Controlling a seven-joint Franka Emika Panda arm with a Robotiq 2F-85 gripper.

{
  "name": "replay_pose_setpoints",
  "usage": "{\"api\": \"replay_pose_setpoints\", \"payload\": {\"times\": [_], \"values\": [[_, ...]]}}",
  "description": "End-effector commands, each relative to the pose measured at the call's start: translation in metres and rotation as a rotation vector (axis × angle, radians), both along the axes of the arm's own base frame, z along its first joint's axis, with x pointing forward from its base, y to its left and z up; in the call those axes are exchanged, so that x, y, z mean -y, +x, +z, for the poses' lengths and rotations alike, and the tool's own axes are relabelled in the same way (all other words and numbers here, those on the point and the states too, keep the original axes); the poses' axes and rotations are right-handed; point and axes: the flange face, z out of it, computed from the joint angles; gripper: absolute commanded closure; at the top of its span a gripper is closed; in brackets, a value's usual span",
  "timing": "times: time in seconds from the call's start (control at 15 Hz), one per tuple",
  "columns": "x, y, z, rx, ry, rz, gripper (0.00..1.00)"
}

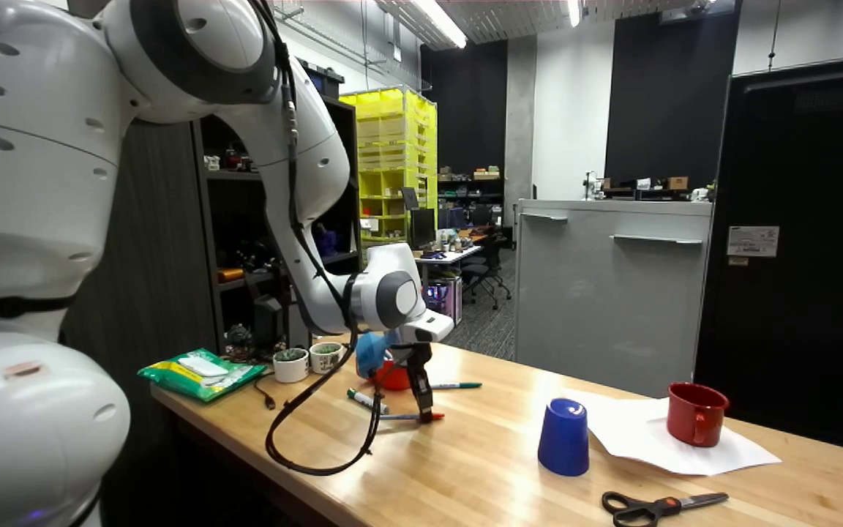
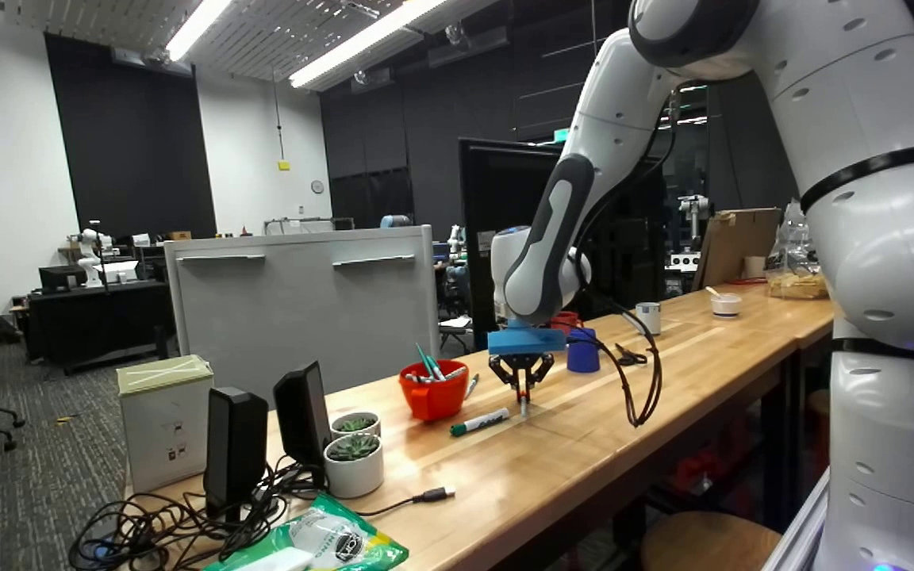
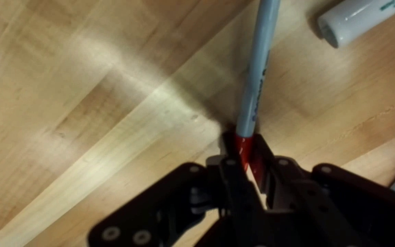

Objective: Put one marker in the left red cup

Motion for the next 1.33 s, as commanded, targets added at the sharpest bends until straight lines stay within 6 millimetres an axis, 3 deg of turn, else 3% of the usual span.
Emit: {"api": "replay_pose_setpoints", "payload": {"times": [0.0, 0.33, 0.87, 1.27], "values": [[0.001, -0.006, 0.022, 0.027, -0.038, -0.001, 0.96], [-0.003, -0.003, 0.063, 0.118, -0.110, 0.016, 0.96], [-0.038, -0.001, 0.144, 0.295, -0.219, 0.048, 0.96], [-0.062, 0.002, 0.173, 0.378, -0.303, 0.082, 0.96]]}}
